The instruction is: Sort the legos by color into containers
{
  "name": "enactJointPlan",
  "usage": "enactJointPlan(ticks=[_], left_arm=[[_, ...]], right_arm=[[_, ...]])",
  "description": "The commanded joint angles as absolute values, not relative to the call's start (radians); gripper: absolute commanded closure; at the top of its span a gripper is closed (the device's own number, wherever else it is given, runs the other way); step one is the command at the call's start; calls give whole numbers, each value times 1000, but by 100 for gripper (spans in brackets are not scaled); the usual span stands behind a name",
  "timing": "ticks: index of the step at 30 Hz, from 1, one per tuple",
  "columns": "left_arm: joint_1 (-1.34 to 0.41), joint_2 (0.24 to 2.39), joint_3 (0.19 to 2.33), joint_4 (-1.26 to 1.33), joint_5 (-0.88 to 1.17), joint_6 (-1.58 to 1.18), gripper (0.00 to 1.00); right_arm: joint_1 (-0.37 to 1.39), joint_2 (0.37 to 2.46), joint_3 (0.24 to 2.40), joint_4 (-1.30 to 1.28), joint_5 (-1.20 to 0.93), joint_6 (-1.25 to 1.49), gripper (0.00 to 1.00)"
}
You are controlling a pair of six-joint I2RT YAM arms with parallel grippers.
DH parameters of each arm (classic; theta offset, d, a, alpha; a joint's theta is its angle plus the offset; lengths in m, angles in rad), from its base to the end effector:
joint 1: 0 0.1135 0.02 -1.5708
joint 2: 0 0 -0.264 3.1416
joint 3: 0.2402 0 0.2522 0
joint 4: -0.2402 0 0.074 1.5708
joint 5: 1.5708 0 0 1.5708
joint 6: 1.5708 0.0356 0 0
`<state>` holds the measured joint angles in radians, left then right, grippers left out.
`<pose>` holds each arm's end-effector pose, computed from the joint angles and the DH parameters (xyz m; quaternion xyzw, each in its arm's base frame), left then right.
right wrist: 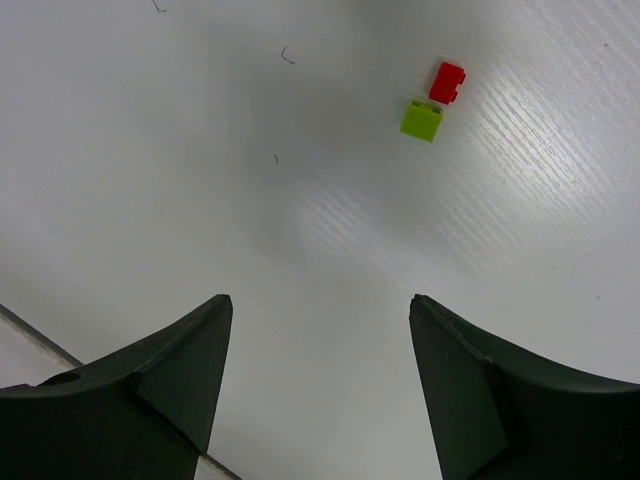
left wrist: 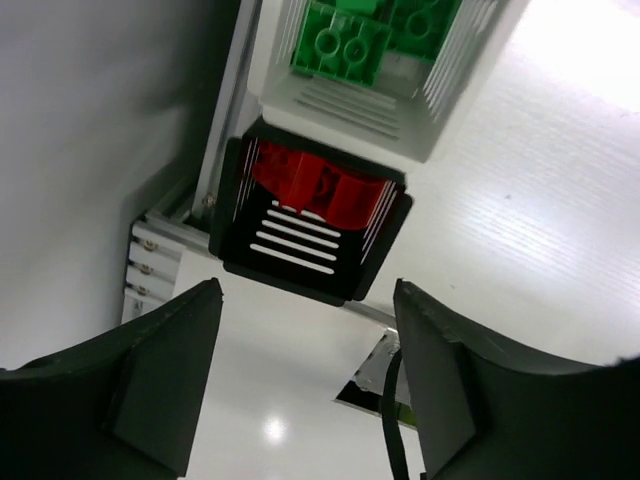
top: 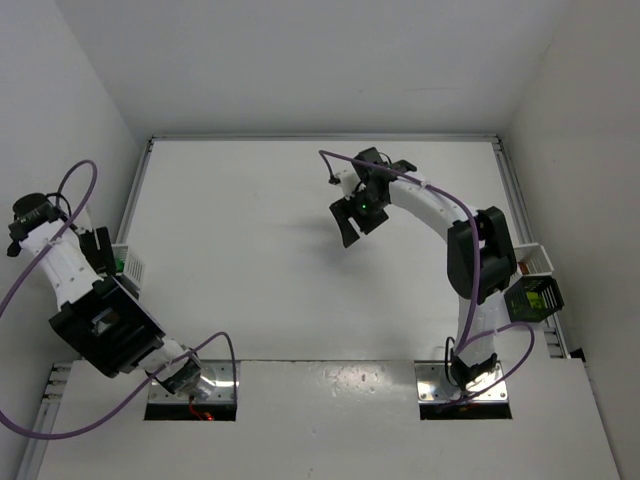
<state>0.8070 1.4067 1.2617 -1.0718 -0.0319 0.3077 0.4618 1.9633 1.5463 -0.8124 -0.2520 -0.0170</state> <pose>0.1831 0.1928 0.2951 -0.2459 0.9530 0.1064 0.1411 0.3591 0.1886 0.2109 -0.2526 0.9447 0.1580 0.1371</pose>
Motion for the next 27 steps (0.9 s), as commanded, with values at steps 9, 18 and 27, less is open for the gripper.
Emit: enactJointPlan(ticks=[9,18,27], left_arm=[[475,1321,1606,-1211,290,353,14],[80,1393,1586,-1138,329,77,52],[-41,1532,1569,-1117,341,17,100]], right_arm=[[448,1954,1505,-724,-179,-3,28],[448,1963,1496,-704,-179,-3,28],[448,1982,1485,-670,-179,24,28]])
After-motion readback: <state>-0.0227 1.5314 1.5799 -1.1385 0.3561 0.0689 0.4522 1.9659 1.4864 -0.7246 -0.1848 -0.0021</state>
